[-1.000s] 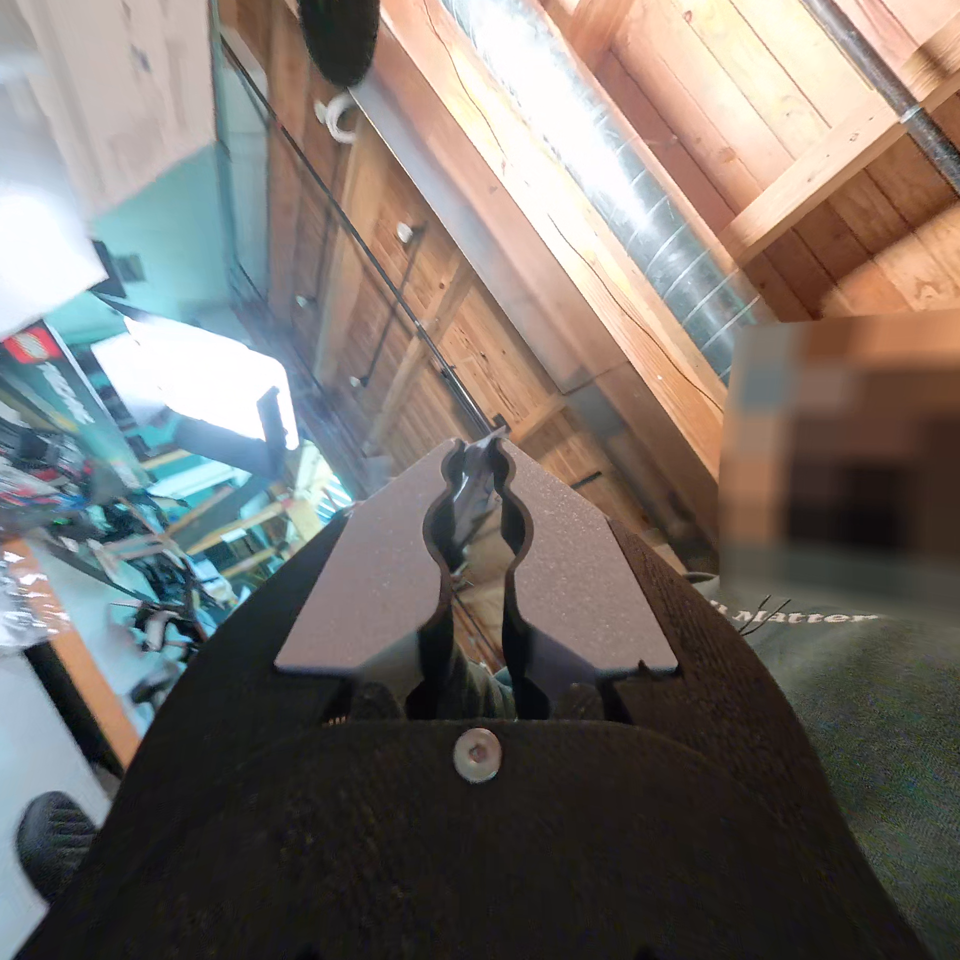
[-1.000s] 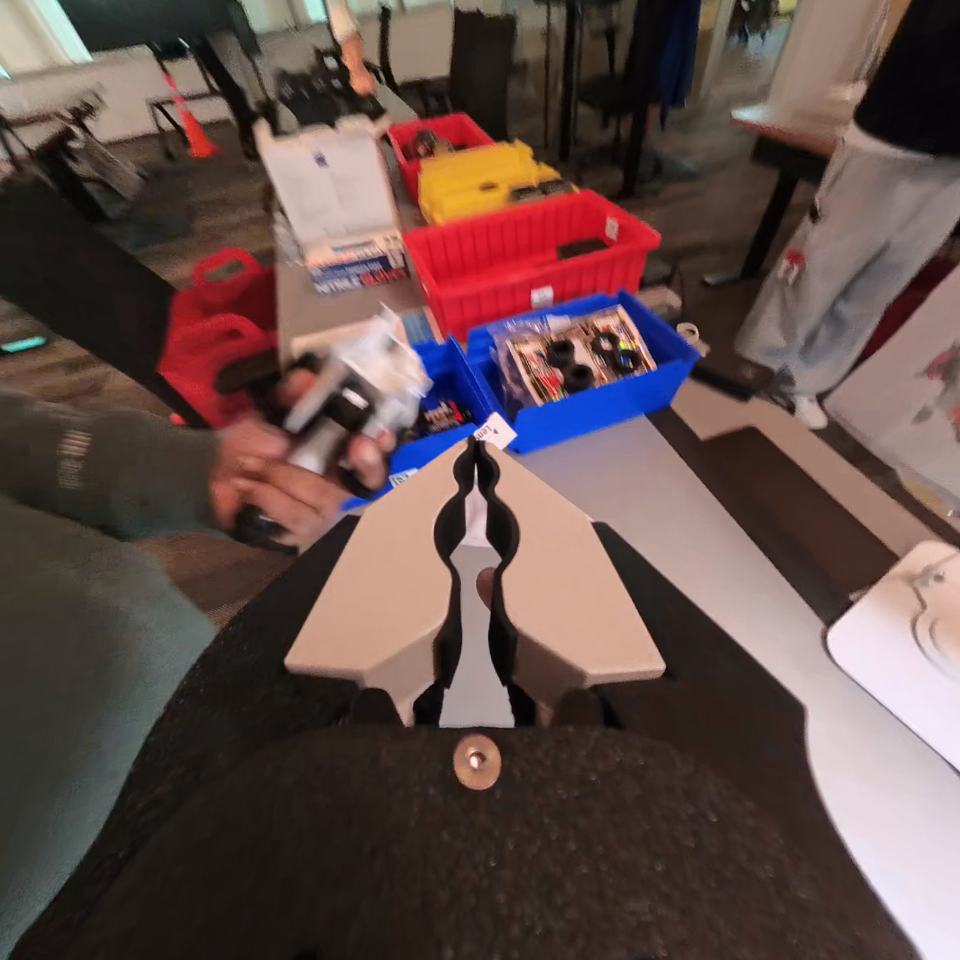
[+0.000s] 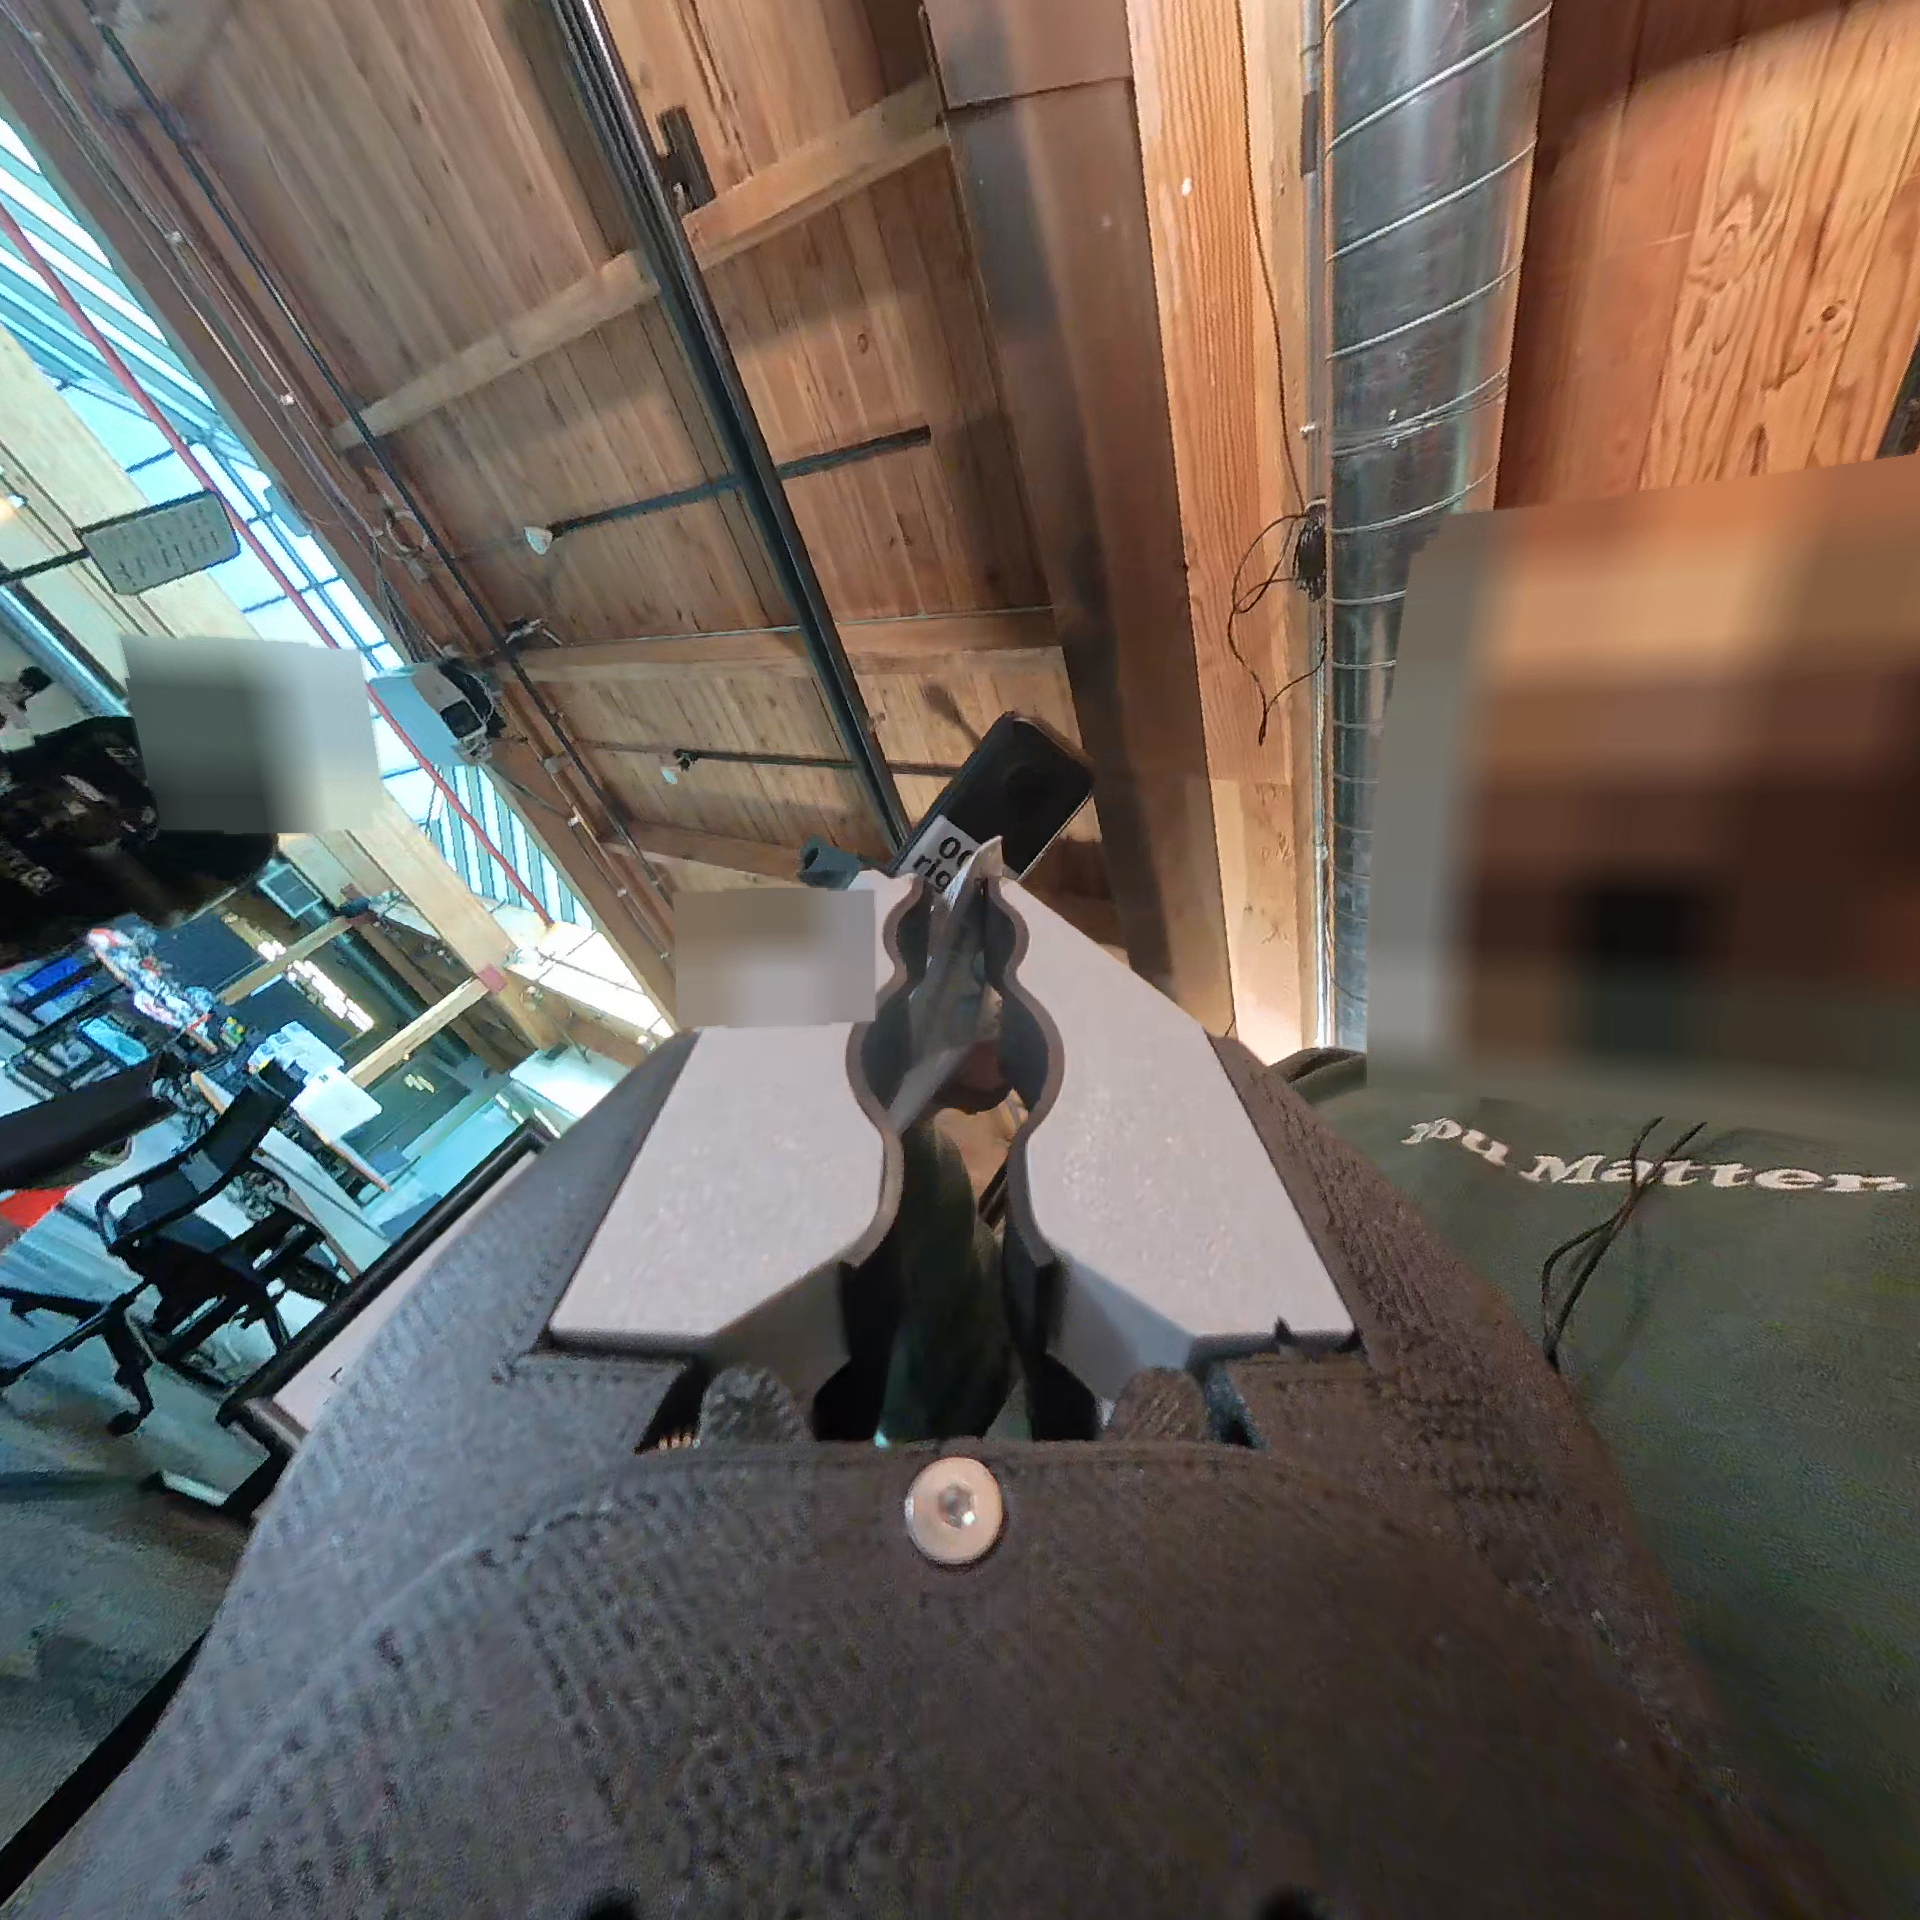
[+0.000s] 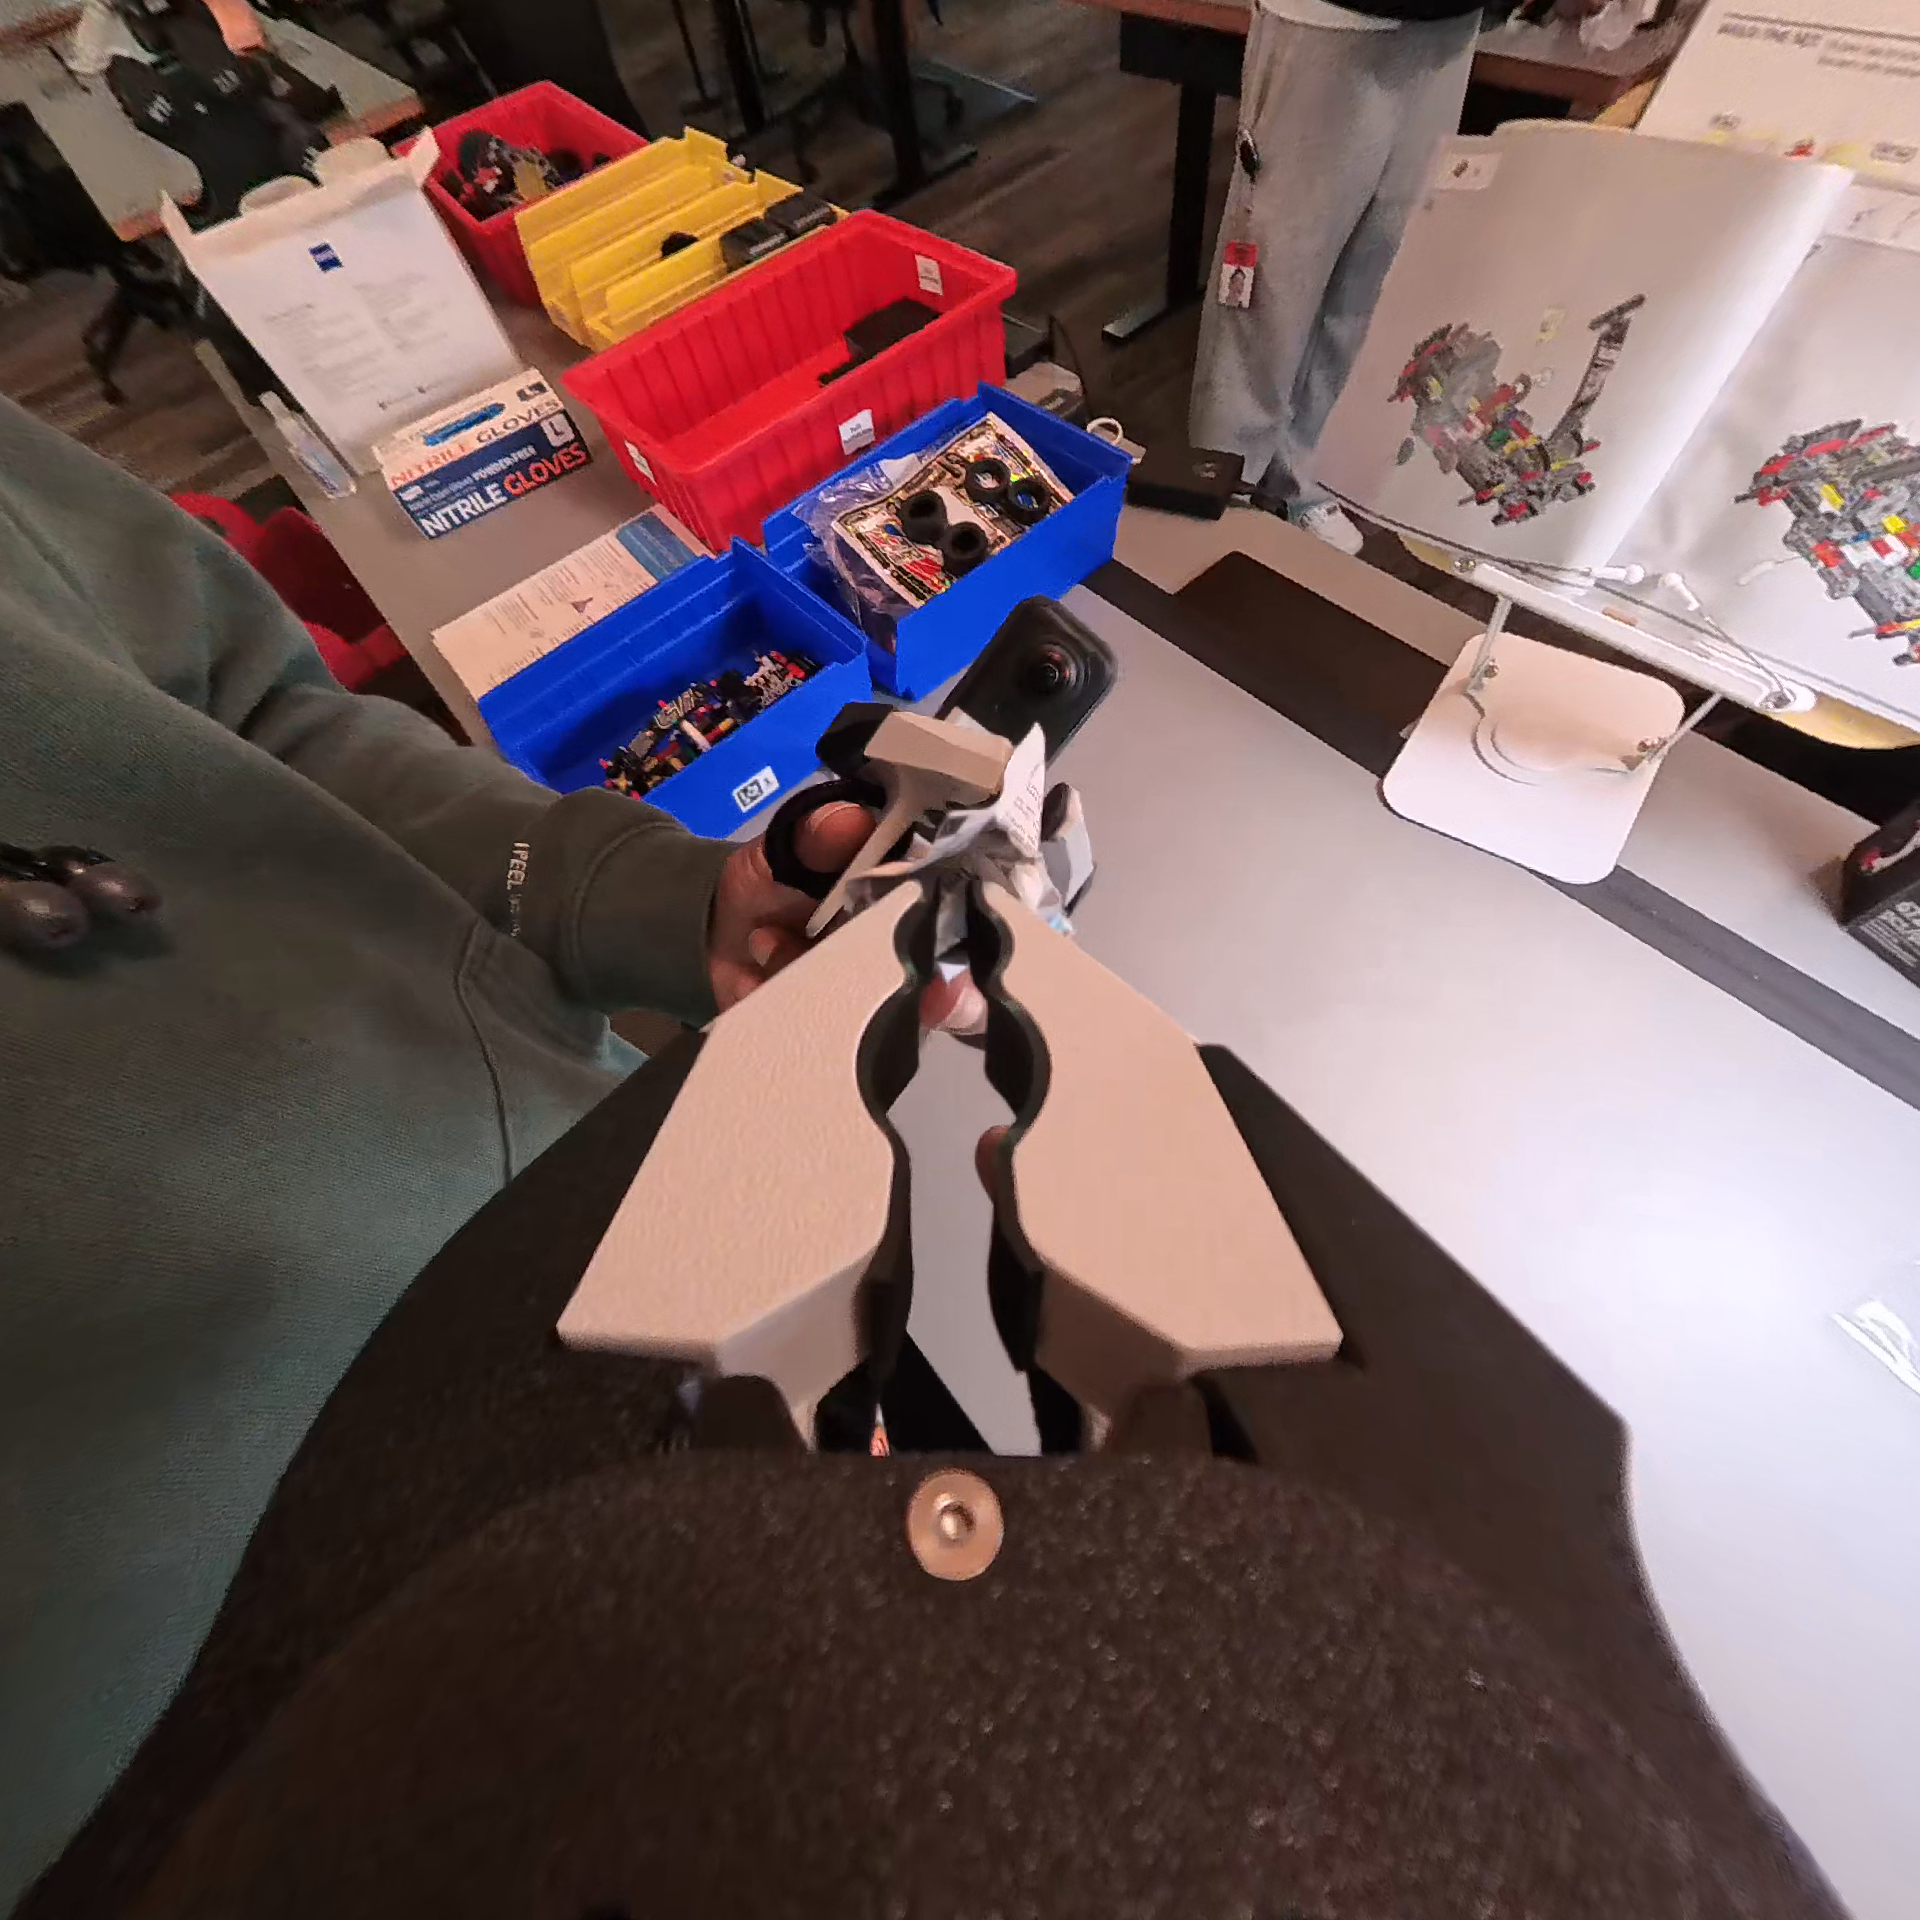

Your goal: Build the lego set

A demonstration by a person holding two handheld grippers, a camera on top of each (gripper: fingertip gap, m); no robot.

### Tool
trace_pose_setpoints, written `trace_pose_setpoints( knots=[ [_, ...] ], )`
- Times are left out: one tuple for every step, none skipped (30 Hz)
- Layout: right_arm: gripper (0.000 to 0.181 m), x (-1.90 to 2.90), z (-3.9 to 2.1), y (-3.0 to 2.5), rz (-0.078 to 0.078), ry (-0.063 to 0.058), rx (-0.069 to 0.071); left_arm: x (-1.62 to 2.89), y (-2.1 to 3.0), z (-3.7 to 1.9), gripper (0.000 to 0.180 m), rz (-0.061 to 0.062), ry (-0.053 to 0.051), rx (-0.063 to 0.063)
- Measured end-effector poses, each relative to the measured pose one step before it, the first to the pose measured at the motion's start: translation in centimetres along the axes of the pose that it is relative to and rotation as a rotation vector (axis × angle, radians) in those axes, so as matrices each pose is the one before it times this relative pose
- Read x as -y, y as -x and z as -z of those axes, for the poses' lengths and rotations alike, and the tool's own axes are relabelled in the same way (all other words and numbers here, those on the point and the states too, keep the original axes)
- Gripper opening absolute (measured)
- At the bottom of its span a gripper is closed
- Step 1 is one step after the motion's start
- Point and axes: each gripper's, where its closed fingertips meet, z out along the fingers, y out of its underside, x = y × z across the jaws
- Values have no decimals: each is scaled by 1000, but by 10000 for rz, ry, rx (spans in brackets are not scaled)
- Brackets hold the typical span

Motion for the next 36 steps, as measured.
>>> trace_pose_setpoints(
  knots=[
    [5, 269, -150, 207, 124, -16, 80, 200, -428, 193, 6, -33, -143, -30],
    [6, 265, -193, 273, 135, 12, 131, 169, -427, 181, 6, -59, -115, -21],
    [7, 294, -215, 290, 139, 19, 146, 191, -444, 190, 7, -72, -117, -33],
    [8, 351, -225, 246, 167, 1, 116, 237, -466, 190, 7, -61, -150, -54],
    [10, 423, -220, 238, 184, -28, 107, 316, -483, 193, 7, -44, -181, -75],
    [12, 477, -186, 243, 164, -53, 106, 343, -502, 189, 6, -51, -183, -79],
    [13, 487, -201, 263, 157, -56, 115, 332, -483, 179, 6, -80, -155, -57],
    [18, 417, -237, 399, 176, -29, 195, 313, -483, 166, 6, -110, -132, -31],
    [20, 358, -278, 304, 185, 3, 122, 326, -507, 161, 6, -117, -128, -45],
    [20, 337, -316, 215, 219, -10, 56, 353, -531, 179, 6, -97, -140, -60],
    [20, 341, -313, 269, 237, -35, 73, 332, -470, 180, 6, -98, -126, -33],
    [20, 349, -310, 377, 249, -52, 132, 283, -397, 189, 6, -116, -89, 10],
    [20, 293, -331, 310, 249, -5, 74, 269, -332, 199, 6, -120, -71, 36],
    [20, 233, -357, 160, 285, 33, -47, 259, -270, 191, 6, -110, -69, 59],
    [20, 254, -381, 47, 319, 22, -135, 238, -230, 173, 6, -102, -53, 67],
    [20, 227, -423, -25, 263, 29, -175, 171, -245, 131, 6, -92, -17, 50],
    [20, 36, -504, -51, 254, 147, -179, 148, -221, 73, 6, -90, -10, 50],
    [21, -214, -585, -10, 345, 294, -187, 148, -181, 19, 6, -86, -16, 62],
    [19, -196, -611, 86, 370, 264, -142, 74, -140, -48, 6, -71, 18, 66],
    [17, -93, -608, 16, 270, 194, -187, 126, -74, -62, 6, -77, -19, 106],
    [15, 17, -483, -203, 218, 122, -290, 287, -18, 15, 5, -99, -103, 139],
    [13, -14, -377, -165, 221, 143, -217, 217, -47, 39, 5, -130, 0, 124],
    [11, -161, -354, -194, 199, 217, -217, 4, -37, -2, 5, -170, 134, 135],
    [9, -264, -400, -125, 174, 252, -171, -66, -6, -20, 4, -161, 145, 153],
    [7, -126, -395, -29, 96, 119, -102, 40, -13, 34, 4, -119, 81, 121],
    [6, 95, -285, -13, -42, -72, -19, 148, -23, 143, 4, -79, 33, 72],
    [5, 81, -238, 43, -214, -97, 98, 131, -25, 201, 4, -71, 71, 41],
    [3, 79, -207, -5, -275, -129, 127, 87, -33, 189, 3, -111, 80, 52],
    [7, 140, -157, 45, -243, -189, 159, 117, -89, 171, 3, -128, 61, 32],
    [11, 199, -138, 74, -224, -205, 125, 166, -177, 166, 3, -132, 42, -9],
    [16, 219, -122, 104, -156, -156, 78, 222, -215, 208, 2, -124, -8, -42],
    [20, 329, -61, 197, -57, -194, 45, 419, -265, 292, 2, -62, -149, -95],
    [24, 432, 57, 132, -38, -222, 2, 693, -316, 415, 2, -13, -326, -131],
    [28, 393, 148, 125, -123, -189, 61, 771, -339, 481, 2, -54, -325, -114],
    [32, 489, 223, 87, -250, -259, 111, 578, -398, 445, 2, -143, -173, -101],
    [36, 617, 234, -12, -332, -380, 83, 464, -484, 342, 2, -149, -126, -125]
  ],
)
